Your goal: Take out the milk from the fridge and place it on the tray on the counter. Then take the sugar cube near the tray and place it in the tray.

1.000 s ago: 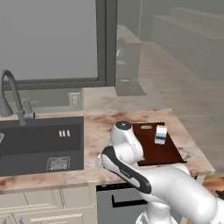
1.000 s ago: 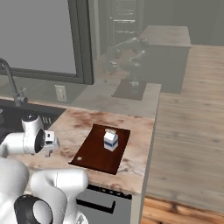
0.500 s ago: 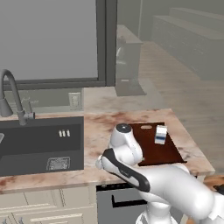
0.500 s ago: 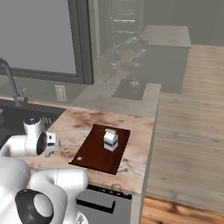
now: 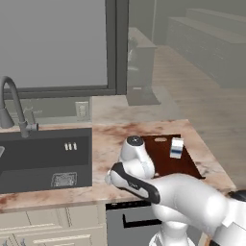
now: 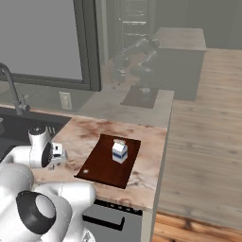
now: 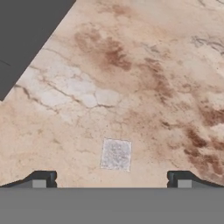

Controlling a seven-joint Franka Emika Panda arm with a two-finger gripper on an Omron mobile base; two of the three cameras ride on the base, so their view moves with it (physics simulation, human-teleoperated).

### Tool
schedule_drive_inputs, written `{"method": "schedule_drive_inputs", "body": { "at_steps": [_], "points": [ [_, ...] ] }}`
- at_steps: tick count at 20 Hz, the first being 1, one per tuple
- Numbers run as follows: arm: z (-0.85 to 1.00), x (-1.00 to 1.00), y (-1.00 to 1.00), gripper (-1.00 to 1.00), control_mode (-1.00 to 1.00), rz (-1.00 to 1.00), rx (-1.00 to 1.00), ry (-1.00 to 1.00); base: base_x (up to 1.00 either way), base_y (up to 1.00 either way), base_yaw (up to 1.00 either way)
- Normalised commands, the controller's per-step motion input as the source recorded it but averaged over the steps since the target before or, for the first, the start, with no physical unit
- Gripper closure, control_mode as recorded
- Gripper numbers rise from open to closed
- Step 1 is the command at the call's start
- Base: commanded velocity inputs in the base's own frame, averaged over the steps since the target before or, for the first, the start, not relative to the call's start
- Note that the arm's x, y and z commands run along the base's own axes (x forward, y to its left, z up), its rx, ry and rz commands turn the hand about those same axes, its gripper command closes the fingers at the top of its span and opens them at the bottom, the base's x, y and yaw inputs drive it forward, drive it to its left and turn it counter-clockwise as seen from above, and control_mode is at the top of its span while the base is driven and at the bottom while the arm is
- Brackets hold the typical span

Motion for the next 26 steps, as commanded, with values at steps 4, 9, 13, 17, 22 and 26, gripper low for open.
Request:
{"method": "schedule_drive_inputs", "body": {
  "at_steps": [4, 9, 13, 17, 22, 26],
  "points": [
    [-0.1, 0.1, 0.0, -1.0, -1.0, 0.0, 0.0, 0.0, 0.0, 0.0, 0.0],
    [-0.2, 0.0, 0.0, -1.0, -1.0, 0.0, 0.0, 0.0, 0.0, 0.0, 0.0],
    [-0.2, 0.03, 0.0, -1.0, -1.0, 0.0, 0.0, 0.0, 0.0, 0.0, 0.0],
    [-0.19, 0.0, 0.01, -1.0, -1.0, 0.0, 0.0, 0.0, 0.0, 0.0, 0.0],
    [-0.08, 0.02, 0.0, -1.0, -1.0, 0.0, 0.0, 0.0, 0.0, 0.0, 0.0],
    [-0.02, 0.02, 0.0, -1.0, -1.0, 0.0, 0.0, 0.0, 0.0, 0.0, 0.0]
  ]
}}
